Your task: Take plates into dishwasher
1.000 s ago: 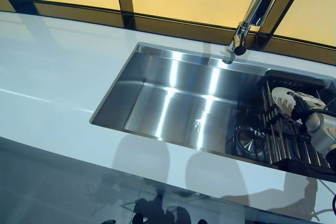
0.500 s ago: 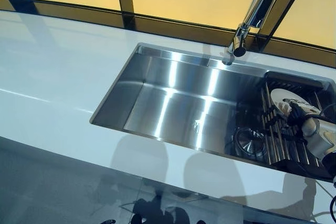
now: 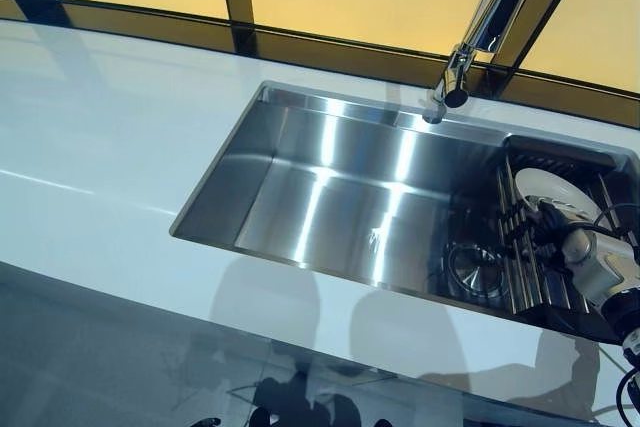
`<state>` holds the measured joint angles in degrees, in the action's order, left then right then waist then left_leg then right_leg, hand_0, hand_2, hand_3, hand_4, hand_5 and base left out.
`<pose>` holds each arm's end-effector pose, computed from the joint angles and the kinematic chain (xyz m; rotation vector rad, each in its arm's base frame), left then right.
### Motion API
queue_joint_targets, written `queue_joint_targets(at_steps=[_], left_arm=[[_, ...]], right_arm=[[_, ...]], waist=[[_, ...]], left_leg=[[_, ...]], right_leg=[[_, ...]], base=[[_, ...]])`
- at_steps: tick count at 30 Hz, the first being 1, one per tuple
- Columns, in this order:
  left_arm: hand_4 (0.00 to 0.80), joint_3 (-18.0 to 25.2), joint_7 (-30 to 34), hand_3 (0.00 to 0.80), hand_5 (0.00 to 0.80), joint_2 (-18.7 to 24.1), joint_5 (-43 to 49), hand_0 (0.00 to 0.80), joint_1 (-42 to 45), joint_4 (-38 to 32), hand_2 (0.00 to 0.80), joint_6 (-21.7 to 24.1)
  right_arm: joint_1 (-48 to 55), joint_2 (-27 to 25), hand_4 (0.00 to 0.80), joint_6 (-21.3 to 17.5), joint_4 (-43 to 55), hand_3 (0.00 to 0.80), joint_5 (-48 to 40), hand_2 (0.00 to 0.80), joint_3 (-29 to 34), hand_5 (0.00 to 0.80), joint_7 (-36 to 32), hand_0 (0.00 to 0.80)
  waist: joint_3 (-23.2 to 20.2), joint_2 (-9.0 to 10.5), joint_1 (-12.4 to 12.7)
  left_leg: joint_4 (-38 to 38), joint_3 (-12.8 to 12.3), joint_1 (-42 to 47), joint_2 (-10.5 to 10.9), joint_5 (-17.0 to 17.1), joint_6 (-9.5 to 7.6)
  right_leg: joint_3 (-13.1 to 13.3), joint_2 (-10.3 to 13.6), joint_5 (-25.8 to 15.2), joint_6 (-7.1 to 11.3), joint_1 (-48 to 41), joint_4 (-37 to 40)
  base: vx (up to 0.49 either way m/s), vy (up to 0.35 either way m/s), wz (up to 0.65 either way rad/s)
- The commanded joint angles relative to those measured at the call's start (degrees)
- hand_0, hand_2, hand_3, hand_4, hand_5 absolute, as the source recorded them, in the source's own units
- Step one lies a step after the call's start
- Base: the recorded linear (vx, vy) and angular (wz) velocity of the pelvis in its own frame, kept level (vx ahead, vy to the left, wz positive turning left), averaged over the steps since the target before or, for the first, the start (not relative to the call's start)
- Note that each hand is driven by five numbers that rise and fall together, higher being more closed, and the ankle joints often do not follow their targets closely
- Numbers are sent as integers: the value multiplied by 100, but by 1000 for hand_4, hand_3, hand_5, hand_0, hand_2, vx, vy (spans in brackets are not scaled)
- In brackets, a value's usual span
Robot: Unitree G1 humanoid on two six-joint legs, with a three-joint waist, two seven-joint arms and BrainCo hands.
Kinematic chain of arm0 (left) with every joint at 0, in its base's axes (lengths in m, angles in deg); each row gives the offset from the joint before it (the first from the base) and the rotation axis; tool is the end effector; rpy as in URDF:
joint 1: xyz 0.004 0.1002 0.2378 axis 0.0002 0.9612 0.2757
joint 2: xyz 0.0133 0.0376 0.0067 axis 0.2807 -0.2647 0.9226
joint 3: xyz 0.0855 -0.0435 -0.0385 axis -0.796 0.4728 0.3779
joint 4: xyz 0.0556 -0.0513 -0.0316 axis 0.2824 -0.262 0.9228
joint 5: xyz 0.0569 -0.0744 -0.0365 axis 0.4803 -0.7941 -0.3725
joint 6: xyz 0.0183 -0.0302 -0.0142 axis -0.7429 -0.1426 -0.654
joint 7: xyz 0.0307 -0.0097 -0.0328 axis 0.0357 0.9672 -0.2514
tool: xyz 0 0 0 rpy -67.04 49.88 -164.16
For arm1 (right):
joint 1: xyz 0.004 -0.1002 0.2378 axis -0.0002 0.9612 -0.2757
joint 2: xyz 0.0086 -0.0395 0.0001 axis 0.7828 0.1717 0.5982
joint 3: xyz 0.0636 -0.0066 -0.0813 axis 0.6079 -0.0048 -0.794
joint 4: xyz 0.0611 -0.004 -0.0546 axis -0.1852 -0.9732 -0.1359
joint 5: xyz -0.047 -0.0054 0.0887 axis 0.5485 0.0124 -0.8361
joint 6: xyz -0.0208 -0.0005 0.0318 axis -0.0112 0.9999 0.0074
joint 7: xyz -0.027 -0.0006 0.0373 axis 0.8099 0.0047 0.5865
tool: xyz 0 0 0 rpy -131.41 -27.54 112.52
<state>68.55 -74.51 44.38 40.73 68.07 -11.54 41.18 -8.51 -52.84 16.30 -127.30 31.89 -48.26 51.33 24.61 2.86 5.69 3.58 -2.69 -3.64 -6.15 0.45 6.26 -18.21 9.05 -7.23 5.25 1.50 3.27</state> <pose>0.1503 0.2545 -0.0691 0.5905 0.9047 -0.2304 0.3024 -0.3300 0.1964 -1.3444 0.3221 -0.2946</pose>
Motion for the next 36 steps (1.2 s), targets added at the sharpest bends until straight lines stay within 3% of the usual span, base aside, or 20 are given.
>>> queue_joint_targets(at_steps=[1,4,6,8,9,11,12,13,15,28,36], left_arm=[[0,-219,6,0,0,53,87,0,-46,89,0,2],[0,-245,-6,0,0,52,56,0,-70,67,0,-12],[0,-248,-17,0,0,56,27,0,-74,68,0,-1],[0,-240,-13,0,0,63,0,0,-67,56,0,-2],[0,-234,-22,0,0,56,-5,0,-56,62,0,11],[0,-241,-36,0,0,48,-35,0,-39,72,0,25],[0,-241,-33,0,0,52,-44,0,-29,55,0,15],[0,-242,-25,0,0,61,-62,0,-15,47,0,22],[0,-244,-23,0,0,63,-65,0,-5,36,0,26],[0,-160,-7,0,0,91,-32,0,75,39,0,52],[0,-131,-21,0,0,85,-33,0,128,0,0,43]], right_arm=[[-247,-99,0,63,-151,0,13,0,-45,0,236,0],[-316,-112,0,141,-221,0,86,0,-80,0,400,0],[-378,-140,329,250,-233,329,140,329,-107,329,460,329],[-414,-174,587,307,-257,587,199,587,-120,587,554,587],[-441,-207,662,352,-270,662,208,662,-120,662,606,662],[-485,-249,574,401,-317,574,226,574,-106,574,649,574],[-491,-267,618,420,-314,618,248,618,-93,618,669,618],[-522,-312,750,477,-278,750,262,750,-104,750,683,750],[-521,-346,800,512,-264,800,260,800,-98,800,691,800],[-378,-589,800,407,-155,800,362,800,-18,800,599,800],[-351,-717,800,445,32,800,108,800,115,800,876,800]], waist=[[-137,115,64],[-110,90,69],[-97,73,68],[-88,51,69],[-83,43,70],[-80,28,64],[-80,27,62],[-81,31,60],[-80,37,58],[-153,95,46],[-193,136,15]], left_leg=[[-51,-349,-297,302,-22,-508],[-57,-353,-319,302,-14,-514],[-71,-353,-319,299,-5,-515],[-70,-351,-324,299,2,-512],[-71,-346,-321,305,2,-512],[-72,-347,-325,307,-2,-506],[-72,-347,-329,309,0,-505],[-79,-349,-330,310,1,-506],[-67,-351,-335,307,-6,-506],[-67,-350,-304,297,-29,-523],[-75,-370,-256,303,-62,-539]], right_leg=[[197,-522,782,-286,281,-795],[190,-512,784,-287,311,-819],[186,-506,787,-286,326,-838],[179,-499,792,-288,327,-849],[178,-498,792,-291,321,-844],[180,-491,797,-288,328,-846],[186,-493,795,-288,331,-843],[188,-498,795,-290,335,-841],[185,-493,800,-289,338,-848],[190,-477,827,-282,316,-887],[237,-491,818,-271,271,-861]], base=[[0,0,0],[0,0,0],[0,0,0],[0,0,0],[0,0,0],[0,0,0],[0,0,0],[0,0,0],[0,0,0],[8,-1,2],[0,0,0]])
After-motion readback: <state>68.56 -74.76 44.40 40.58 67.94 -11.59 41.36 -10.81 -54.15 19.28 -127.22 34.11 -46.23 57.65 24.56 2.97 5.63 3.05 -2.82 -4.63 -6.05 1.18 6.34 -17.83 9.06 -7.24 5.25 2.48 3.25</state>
